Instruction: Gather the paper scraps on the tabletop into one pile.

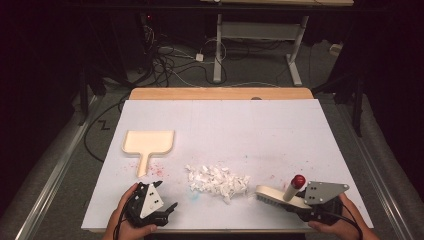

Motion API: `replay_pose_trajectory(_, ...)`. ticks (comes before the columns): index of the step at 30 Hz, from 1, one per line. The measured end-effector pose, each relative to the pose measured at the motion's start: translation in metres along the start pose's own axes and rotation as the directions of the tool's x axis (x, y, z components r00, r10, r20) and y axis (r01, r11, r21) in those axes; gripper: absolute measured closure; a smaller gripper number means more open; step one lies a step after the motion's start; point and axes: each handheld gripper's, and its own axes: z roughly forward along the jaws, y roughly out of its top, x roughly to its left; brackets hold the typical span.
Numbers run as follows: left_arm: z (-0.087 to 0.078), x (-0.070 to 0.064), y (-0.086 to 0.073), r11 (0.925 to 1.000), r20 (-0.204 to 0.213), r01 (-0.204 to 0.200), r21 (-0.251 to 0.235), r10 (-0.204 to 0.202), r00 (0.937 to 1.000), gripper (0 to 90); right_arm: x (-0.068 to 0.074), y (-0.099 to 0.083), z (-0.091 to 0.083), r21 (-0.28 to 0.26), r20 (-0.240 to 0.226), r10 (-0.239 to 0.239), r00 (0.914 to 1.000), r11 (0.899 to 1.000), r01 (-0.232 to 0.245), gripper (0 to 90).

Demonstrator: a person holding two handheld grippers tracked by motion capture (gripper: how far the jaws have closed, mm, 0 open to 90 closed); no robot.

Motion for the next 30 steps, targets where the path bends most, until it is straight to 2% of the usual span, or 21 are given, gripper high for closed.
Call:
replay_pose_trajectory(2,0.001,0.0,0.001,1.0,0.002,-0.004,0.004,0.004,1.0,19.1,0.002,0.008,0.011,-0.007,-0.026,-0.017,0.9995,1.0,0.017,68.0)
replay_pose_trajectory(6,0.002,0.0,0.0,0.9999,0.007,-0.004,0.01,0.004,1.0,19.1,0.003,0.025,0.029,-0.002,-0.022,-0.056,0.9982,0.998,0.056,68.0)
replay_pose_trajectory(7,0.002,0.001,0.0,0.9999,0.008,-0.004,0.012,0.004,1.0,19.1,0.003,0.025,0.029,-0.002,-0.022,-0.056,0.9982,0.998,0.056,68.0)
replay_pose_trajectory(10,0.002,0.001,-0.001,1.0,0.008,-0.003,0.009,0.003,1.0,19.1,-0.003,0.04,0.049,-0.027,-0.012,-0.057,0.9983,0.998,0.056,68.0)
replay_pose_trajectory(12,0.003,0.002,-0.001,1.0,0.009,-0.001,0.009,0.001,1.0,19.1,-0.004,0.044,0.052,-0.028,-0.003,-0.058,0.9983,0.998,0.058,68.0)
replay_pose_trajectory(13,0.003,0.002,-0.001,1.0,0.009,-0.001,0.009,0.001,1.0,19.1,-0.006,0.052,0.058,-0.047,-0.005,-0.064,0.998,0.997,0.063,67.9)
replay_pose_trajectory(18,0.002,0.002,-0.001,1.0,0.009,-0.002,0.002,0.002,1.0,19.1,-0.008,0.064,0.067,-0.076,0.007,-0.06,0.9982,0.995,0.06,68.0)
replay_pose_trajectory(21,0.001,0.003,-0.001,1.0,0.008,0.001,0.002,-0.001,1.0,19.1,-0.01,0.067,0.067,-0.089,0.005,-0.057,0.9983,0.994,0.058,68.0)
replay_pose_trajectory(24,0.0,0.004,-0.002,1.0,0.003,0.003,0.0,-0.003,1.0,19.1,-0.011,0.067,0.056,-0.132,0.019,-0.036,0.9992,0.99,0.038,68.0)
replay_pose_trajectory(25,0.0,0.005,-0.002,1.0,0.0,0.006,-0.002,-0.006,1.0,19.1,-0.011,0.067,0.056,-0.132,0.019,-0.036,0.9992,0.99,0.038,68.0)
replay_pose_trajectory(26,-0.001,0.006,-0.001,1.0,-0.003,0.007,-0.005,-0.007,1.0,19.1,-0.012,0.069,0.049,-0.18,0.005,-0.011,0.9999,0.984,0.011,68.0)
replay_pose_trajectory(27,-0.002,0.006,-0.001,0.9999,-0.006,0.012,-0.011,-0.012,0.9999,19.1,-0.012,0.069,0.049,-0.18,0.005,-0.011,0.9999,0.984,0.011,68.0)
replay_pose_trajectory(30,-0.004,0.008,-0.002,0.9996,-0.017,0.022,-0.019,-0.022,0.9996,19.1,-0.007,0.074,0.043,-0.233,0.024,-0.01,0.9997,0.972,0.015,67.9)
